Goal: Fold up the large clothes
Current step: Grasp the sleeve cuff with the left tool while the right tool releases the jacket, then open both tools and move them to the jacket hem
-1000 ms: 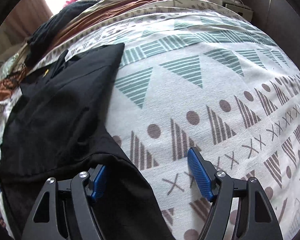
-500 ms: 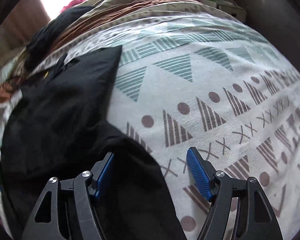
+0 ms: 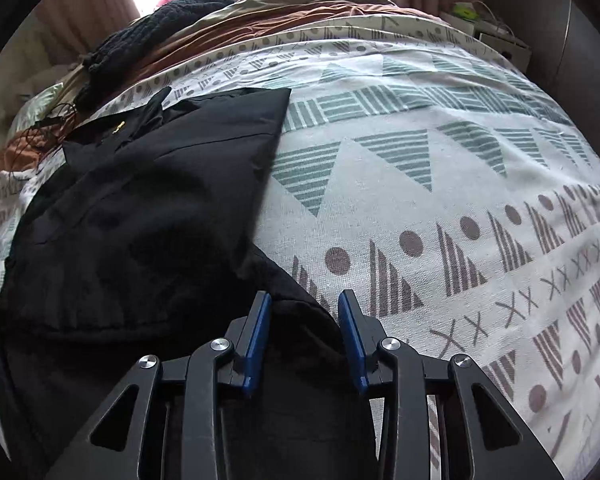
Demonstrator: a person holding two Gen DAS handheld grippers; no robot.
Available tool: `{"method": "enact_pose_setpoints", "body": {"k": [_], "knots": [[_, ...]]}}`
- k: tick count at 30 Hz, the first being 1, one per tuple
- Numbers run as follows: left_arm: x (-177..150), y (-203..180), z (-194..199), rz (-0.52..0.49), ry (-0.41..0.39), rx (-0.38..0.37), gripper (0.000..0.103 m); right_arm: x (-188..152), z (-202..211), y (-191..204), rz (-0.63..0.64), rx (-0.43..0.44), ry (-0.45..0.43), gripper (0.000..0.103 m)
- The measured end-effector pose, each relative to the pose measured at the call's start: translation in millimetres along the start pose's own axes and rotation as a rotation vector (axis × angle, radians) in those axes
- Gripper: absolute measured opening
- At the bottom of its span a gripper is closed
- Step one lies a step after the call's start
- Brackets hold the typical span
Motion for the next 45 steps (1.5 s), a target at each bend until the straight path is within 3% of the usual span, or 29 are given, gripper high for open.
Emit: {"method": "enact_pose_setpoints", "body": {"k": [8, 11, 14, 17, 19, 20, 21, 23, 25, 27, 34, 38, 45], "knots": [[1, -19, -7, -0.019, 0.013, -0.021, 0.036, 8, 2, -15, -0.026, -0.020, -0.025, 0.032], [2, -21, -11, -0.041, 0.004, 0.008, 0.036, 6, 7, -41, -0.069, -0.180, -0.027, 0.004], [1, -15, -6, -0.030, -0.001, 0.000, 0.036, 2, 18, -55, -0.175, -0.058, -0.047, 0.004], [-1, -8, 1, -0.023, -0.001, -0.005, 0.036, -5, 32, -56, -0.163, -0.045, -0.047, 0.004], [-3, -1, 9, -0.006, 0.000, -0.031, 0.038, -11, 39, -55, -0.153, -0.031, -0.038, 0.009], [-4, 2, 14, 0.001, -0.005, -0.043, 0.040, -15, 44, -53, -0.154, -0.021, -0.036, 0.017], [-5, 5, 19, 0.005, -0.013, -0.049, 0.048, -19, 49, -51, -0.152, -0.014, -0.038, 0.028], [-7, 11, 32, -0.001, -0.049, -0.045, 0.062, -25, 59, -48, -0.143, -0.001, -0.049, 0.040], [-11, 18, 48, -0.015, -0.097, -0.030, 0.075, -33, 68, -45, -0.144, 0.021, -0.054, 0.045], [-16, 27, 63, -0.010, -0.127, -0.036, 0.077, -40, 76, -41, -0.147, 0.045, -0.056, 0.054], [-46, 57, 107, 0.040, -0.205, -0.057, 0.077, -62, 112, -26, -0.139, 0.102, -0.107, 0.069], [-63, 71, 133, 0.068, -0.255, -0.069, 0.077, -75, 135, -15, -0.115, 0.120, -0.150, 0.070], [-100, 96, 170, 0.070, -0.314, -0.076, 0.078, -100, 164, 3, 0.003, 0.062, -0.183, 0.070]]}}
Point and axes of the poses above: each gripper's, at about its wrist camera, not at the fingertips, and z roughly against the way its jaws point, y to its left, x to its top, the point moved 7 cm from there along -z, roughly the way its jaws point, and after that the axes turned 11 degrees about x, right-handed, at the moved point
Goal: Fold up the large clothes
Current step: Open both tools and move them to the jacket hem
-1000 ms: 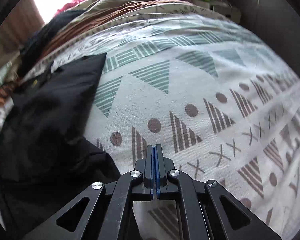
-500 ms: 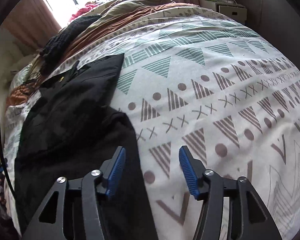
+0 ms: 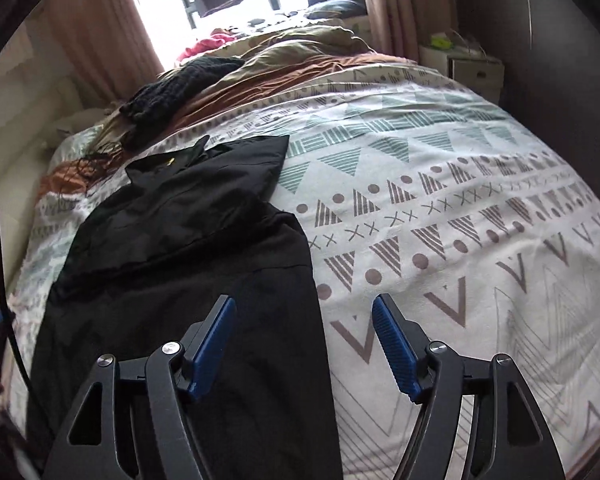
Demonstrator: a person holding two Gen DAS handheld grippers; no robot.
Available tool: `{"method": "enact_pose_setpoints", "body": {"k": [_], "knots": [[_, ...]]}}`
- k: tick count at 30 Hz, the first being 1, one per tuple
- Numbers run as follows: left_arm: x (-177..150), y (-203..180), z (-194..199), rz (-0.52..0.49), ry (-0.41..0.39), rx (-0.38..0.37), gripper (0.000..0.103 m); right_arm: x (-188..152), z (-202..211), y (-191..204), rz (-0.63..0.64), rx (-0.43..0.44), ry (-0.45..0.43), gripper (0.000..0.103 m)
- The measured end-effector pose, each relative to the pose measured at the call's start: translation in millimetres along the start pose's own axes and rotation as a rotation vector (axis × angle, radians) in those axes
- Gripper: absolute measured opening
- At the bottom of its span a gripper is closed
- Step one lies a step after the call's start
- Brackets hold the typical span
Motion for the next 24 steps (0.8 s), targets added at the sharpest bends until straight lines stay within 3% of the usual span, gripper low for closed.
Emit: {"method": "enact_pose_setpoints", "body": {"k": [7, 11, 13, 21, 24], "knots": [[-39, 22, 21, -0.047, 0.002, 0.004, 0.078, -37, 16, -10, -0.041, 0.047, 0.019, 0.070], [-69, 44, 23, -0.025, 0.042, -0.005, 0.083, -65, 26, -17, -0.089, 0.074, 0.033, 0.084], [-80, 52, 27, -0.009, 0.049, -0.012, 0.086, -77, 29, -18, -0.092, 0.077, 0.040, 0.085], [-132, 73, 37, 0.040, 0.122, -0.034, 0.086, -126, 47, -24, -0.161, 0.086, 0.055, 0.085], [-154, 77, 39, 0.070, 0.160, -0.067, 0.078, -143, 54, -23, -0.195, 0.124, 0.066, 0.084]]}}
Point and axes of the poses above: each gripper's, at about its wrist camera, not at the fingertips, and z roughly against the way its jaws point, y to its left, x to its top, the point moved 7 cm from there along -z, roughly the way its jaws point, and after that the axes turned 11 degrees about x, right-handed, at the moved point
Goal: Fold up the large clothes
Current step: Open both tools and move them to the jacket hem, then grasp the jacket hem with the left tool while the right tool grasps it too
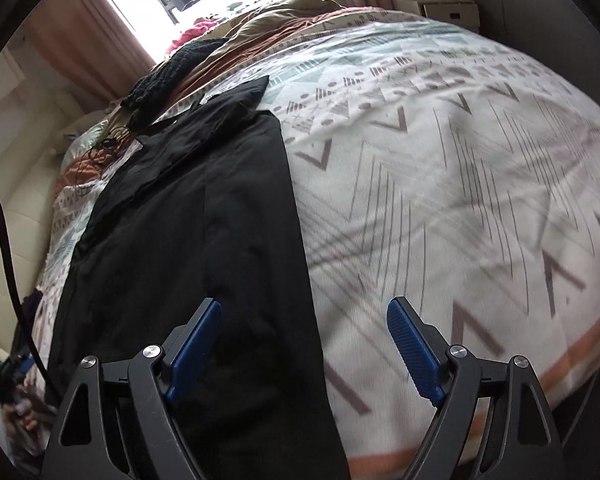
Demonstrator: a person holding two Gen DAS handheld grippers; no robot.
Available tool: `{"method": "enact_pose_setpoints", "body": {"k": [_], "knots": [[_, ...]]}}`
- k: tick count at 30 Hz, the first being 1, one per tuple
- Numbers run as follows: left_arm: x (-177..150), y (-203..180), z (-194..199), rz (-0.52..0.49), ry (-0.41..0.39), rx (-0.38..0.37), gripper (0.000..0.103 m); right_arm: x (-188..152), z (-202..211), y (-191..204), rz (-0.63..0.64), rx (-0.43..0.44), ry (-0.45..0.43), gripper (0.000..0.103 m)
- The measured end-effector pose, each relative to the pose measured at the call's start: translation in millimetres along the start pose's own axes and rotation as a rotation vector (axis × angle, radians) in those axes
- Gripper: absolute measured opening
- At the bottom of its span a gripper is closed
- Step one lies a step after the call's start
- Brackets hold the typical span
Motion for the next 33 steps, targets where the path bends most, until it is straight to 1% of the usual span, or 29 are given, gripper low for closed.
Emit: {"method": "enact_pose_setpoints", "body": {"k": [1, 2, 3, 4, 5, 6, 9, 11, 12, 13, 15, 18, 20, 22, 24, 27, 28, 31, 33], "knots": [[-7, 1, -1, 0.005, 0.017, -0.008, 0.072, -8, 2, 0, -0.013, 0.024, 0.003, 0.083], [-16, 3, -3, 0.015, 0.042, -0.020, 0.068, -12, 4, -1, -0.021, 0.038, 0.008, 0.077], [-23, 4, -5, 0.025, 0.063, -0.027, 0.062, -20, 5, -2, -0.037, 0.058, 0.021, 0.069], [-30, 6, -6, 0.037, 0.085, -0.034, 0.055, -25, 5, -4, -0.055, 0.072, 0.031, 0.065], [-37, 7, -7, 0.050, 0.107, -0.045, 0.052, -32, 6, -6, -0.083, 0.089, 0.042, 0.062], [-43, 8, -5, 0.061, 0.115, -0.061, 0.049, -39, 8, -7, -0.105, 0.099, 0.046, 0.061], [-55, 9, 8, 0.078, 0.118, -0.114, 0.048, -52, 16, -4, -0.132, 0.131, 0.034, 0.060], [-62, 7, 15, 0.086, 0.127, -0.139, 0.043, -60, 21, -1, -0.142, 0.152, 0.022, 0.060], [-64, 6, 17, 0.085, 0.130, -0.144, 0.038, -64, 24, -1, -0.150, 0.160, 0.017, 0.060], [-66, 5, 19, 0.084, 0.130, -0.149, 0.036, -67, 26, 0, -0.158, 0.167, 0.014, 0.060], [-67, 1, 19, 0.070, 0.119, -0.144, 0.036, -73, 32, 1, -0.177, 0.185, -0.002, 0.060], [-66, -6, 6, 0.003, 0.136, -0.089, 0.036, -77, 38, 4, -0.183, 0.199, -0.018, 0.060], [-65, -7, 3, -0.007, 0.123, -0.077, 0.036, -79, 39, 4, -0.183, 0.192, -0.023, 0.060], [-64, -4, 3, 0.000, 0.112, -0.045, 0.022, -78, 41, 3, -0.199, 0.186, -0.036, 0.060], [-63, -3, 10, 0.017, 0.093, -0.062, 0.015, -78, 42, 0, -0.215, 0.184, -0.046, 0.060], [-61, -6, 23, -0.009, 0.038, -0.068, 0.012, -75, 40, -5, -0.239, 0.184, -0.056, 0.060], [-60, -5, 27, -0.008, 0.030, -0.073, 0.010, -75, 39, -6, -0.243, 0.185, -0.057, 0.060], [-53, 2, 38, 0.027, 0.006, -0.088, 0.009, -72, 34, -8, -0.243, 0.182, -0.055, 0.060], [-49, 4, 42, 0.041, -0.004, -0.091, 0.009, -71, 31, -13, -0.249, 0.158, -0.050, 0.060]]}}
Point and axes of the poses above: each gripper's, at about its wrist camera, not at the fingertips, and z roughly against the way its jaws point, y to its left, x to its top, the point moved 7 cm from there along -z, roughly the way its jaws point, and after that the axes turned 11 degrees about x, right-handed, at the moved point
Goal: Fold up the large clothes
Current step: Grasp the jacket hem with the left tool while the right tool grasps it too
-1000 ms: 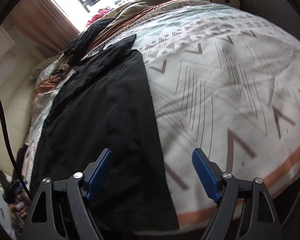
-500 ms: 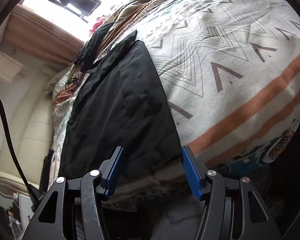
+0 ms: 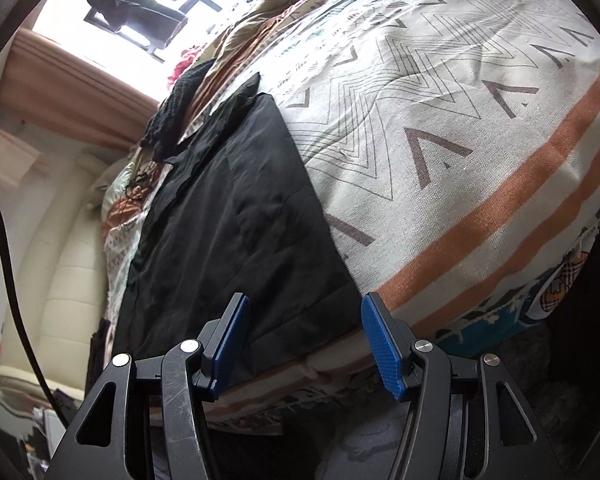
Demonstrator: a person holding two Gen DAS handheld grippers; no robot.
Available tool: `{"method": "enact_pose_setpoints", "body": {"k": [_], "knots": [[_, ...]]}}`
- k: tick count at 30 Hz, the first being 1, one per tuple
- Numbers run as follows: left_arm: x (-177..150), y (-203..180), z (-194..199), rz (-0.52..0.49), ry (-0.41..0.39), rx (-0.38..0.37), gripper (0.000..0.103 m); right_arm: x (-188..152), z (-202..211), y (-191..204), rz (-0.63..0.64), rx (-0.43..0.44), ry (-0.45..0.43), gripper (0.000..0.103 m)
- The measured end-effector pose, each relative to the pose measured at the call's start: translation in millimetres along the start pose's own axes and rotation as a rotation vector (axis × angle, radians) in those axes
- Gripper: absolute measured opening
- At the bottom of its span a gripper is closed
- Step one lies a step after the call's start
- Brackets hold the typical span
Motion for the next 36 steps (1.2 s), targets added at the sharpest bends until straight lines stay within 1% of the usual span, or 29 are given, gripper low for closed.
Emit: {"method": "enact_pose_setpoints", "body": {"k": [2, 3, 4, 8, 10, 11, 12, 13, 14, 15, 16, 17, 19, 21, 22, 24, 26, 27, 28, 29, 33, 34, 36], "knots": [[3, 0, 1, -0.001, 0.000, -0.003, 0.009, 2, -4, -6, 0.000, -0.032, 0.005, 0.060], [3, -1, 1, -0.004, 0.003, -0.002, 0.009, 2, -6, -7, -0.001, -0.029, 0.008, 0.060], [3, -2, -1, -0.006, 0.004, 0.000, 0.009, 3, -8, -7, -0.005, -0.018, 0.011, 0.060], [0, -1, -8, -0.005, 0.023, 0.010, 0.009, -1, -16, -1, -0.026, 0.076, 0.030, 0.060], [-3, 0, -15, 0.002, 0.036, 0.018, 0.009, -4, -21, 2, -0.025, 0.092, 0.035, 0.060], [-4, 1, -19, 0.008, 0.047, 0.021, 0.009, -4, -22, 2, -0.023, 0.095, 0.033, 0.057], [-6, 1, -22, 0.011, 0.055, 0.026, 0.010, -3, -24, 1, -0.023, 0.100, 0.030, 0.050], [-8, 2, -25, 0.013, 0.064, 0.034, 0.012, -2, -26, 0, -0.026, 0.103, 0.030, 0.046], [-9, 2, -28, 0.012, 0.073, 0.048, 0.013, -2, -28, -2, -0.036, 0.106, 0.031, 0.037], [-10, 2, -31, 0.006, 0.081, 0.058, 0.020, -1, -30, -4, -0.047, 0.111, 0.029, 0.034], [-12, 1, -33, -0.001, 0.089, 0.070, 0.025, 0, -30, -6, -0.061, 0.121, 0.025, 0.032], [-12, 1, -33, -0.005, 0.093, 0.064, 0.027, 1, -29, -8, -0.080, 0.134, 0.018, 0.031], [-13, -1, -32, -0.002, 0.089, 0.038, 0.035, 3, -26, -10, -0.105, 0.151, 0.001, 0.031], [-11, 0, -30, 0.018, 0.087, 0.007, 0.051, 4, -20, -9, -0.106, 0.159, -0.011, 0.031], [-10, 1, -30, 0.030, 0.084, -0.001, 0.055, 4, -18, -7, -0.105, 0.170, -0.010, 0.031], [-7, 5, -31, 0.051, 0.084, -0.004, 0.056, 6, -14, -3, -0.103, 0.193, -0.001, 0.031], [-3, 8, -36, 0.077, 0.090, -0.010, 0.056, 9, -12, 6, -0.116, 0.257, 0.008, 0.033], [-2, 8, -37, 0.086, 0.093, -0.014, 0.056, 11, -11, 9, -0.096, 0.253, 0.006, 0.039], [-1, 8, -40, 0.095, 0.094, -0.016, 0.056, 13, -12, 10, -0.074, 0.234, 0.006, 0.042], [1, 9, -42, 0.103, 0.097, -0.022, 0.056, 13, -16, 9, -0.064, 0.215, 0.014, 0.042], [3, 9, -45, 0.120, 0.120, -0.033, 0.056, 7, -34, -3, -0.112, 0.211, 0.054, 0.042], [3, 9, -45, 0.122, 0.127, -0.036, 0.056, 5, -38, -5, -0.117, 0.215, 0.052, 0.042], [1, 7, -45, 0.134, 0.148, -0.070, 0.056, 2, -38, -3, -0.122, 0.258, 0.045, 0.042]]}}
Point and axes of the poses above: each gripper's, at about its wrist camera, not at the fingertips, and z roughly against the way its jaws point, y to its left, x to its top, the point moved 7 cm from there along -z, roughly the way its jaws point, and after that the axes turned 11 degrees about x, right-handed, at the moved point
